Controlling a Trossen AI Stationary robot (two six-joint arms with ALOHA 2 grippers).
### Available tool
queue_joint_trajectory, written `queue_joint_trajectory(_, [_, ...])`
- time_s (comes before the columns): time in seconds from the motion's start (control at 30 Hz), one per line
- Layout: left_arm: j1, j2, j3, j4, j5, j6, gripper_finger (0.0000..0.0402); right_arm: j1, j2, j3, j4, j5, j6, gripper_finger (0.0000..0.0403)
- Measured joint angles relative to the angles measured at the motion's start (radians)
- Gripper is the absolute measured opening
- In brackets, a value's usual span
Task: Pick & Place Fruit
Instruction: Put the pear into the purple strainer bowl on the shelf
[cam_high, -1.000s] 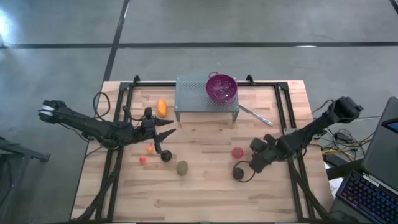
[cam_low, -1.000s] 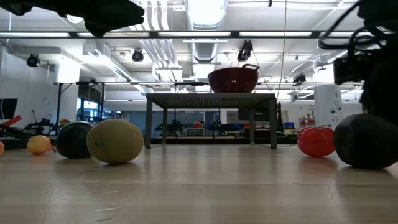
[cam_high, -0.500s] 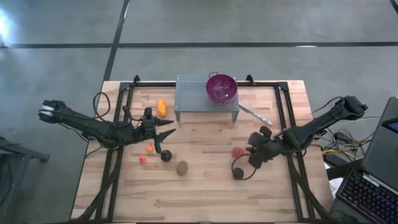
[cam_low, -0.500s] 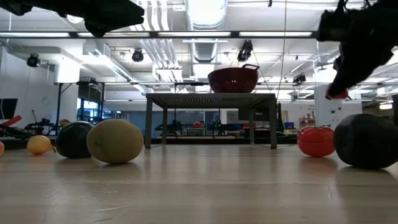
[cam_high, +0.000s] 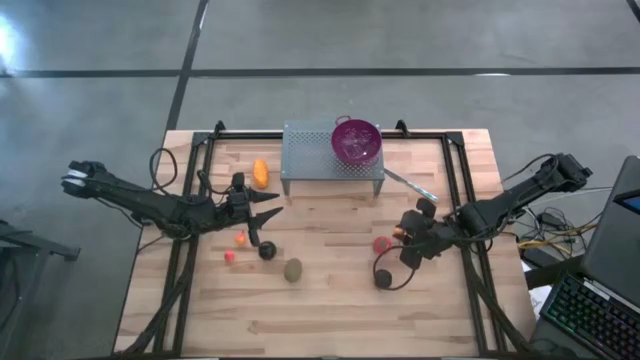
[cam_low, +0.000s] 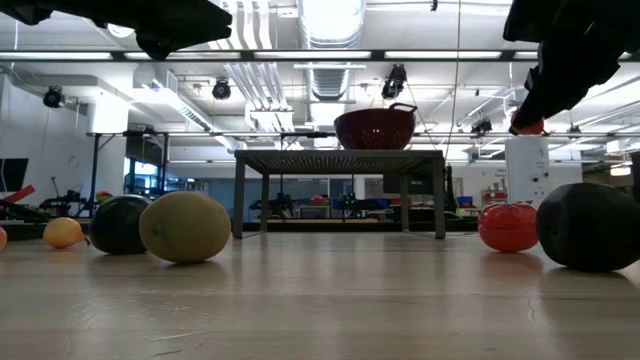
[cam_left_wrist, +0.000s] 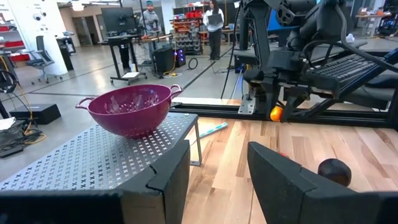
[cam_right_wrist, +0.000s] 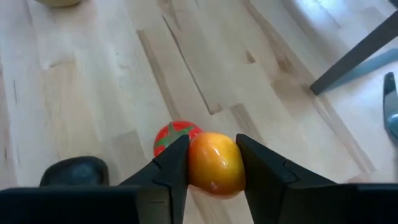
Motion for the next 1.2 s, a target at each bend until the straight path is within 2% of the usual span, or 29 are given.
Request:
queue_joint_trajectory(0.3, [0.0, 0.0, 0.0, 0.0, 0.0, 0.0, 0.0168, -0.003, -0.004, 0.0, -0.001, 0.01, 0.0, 0.0103])
queue_joint_trajectory(0.57, [0.0, 0.0, 0.0, 0.0, 0.0, 0.0, 0.0168, -0.024, -0.003, 0.001, -0.001, 0.029, -0.009, 0.0119])
queue_joint_trajectory(0.8, [0.0, 0.0, 0.0, 0.0, 0.0, 0.0, 0.0168, -0.025, -0.004, 0.003, -0.001, 0.029, -0.053, 0.0103])
queue_joint_trajectory(1.03, [0.0, 0.0, 0.0, 0.0, 0.0, 0.0, 0.0168, -0.025, -0.004, 0.003, -0.002, 0.029, -0.057, 0.0121])
queue_joint_trajectory(1.2, [0.0, 0.0, 0.0, 0.0, 0.0, 0.0, 0.0168, -0.028, -0.004, 0.003, -0.002, 0.028, -0.057, 0.0109])
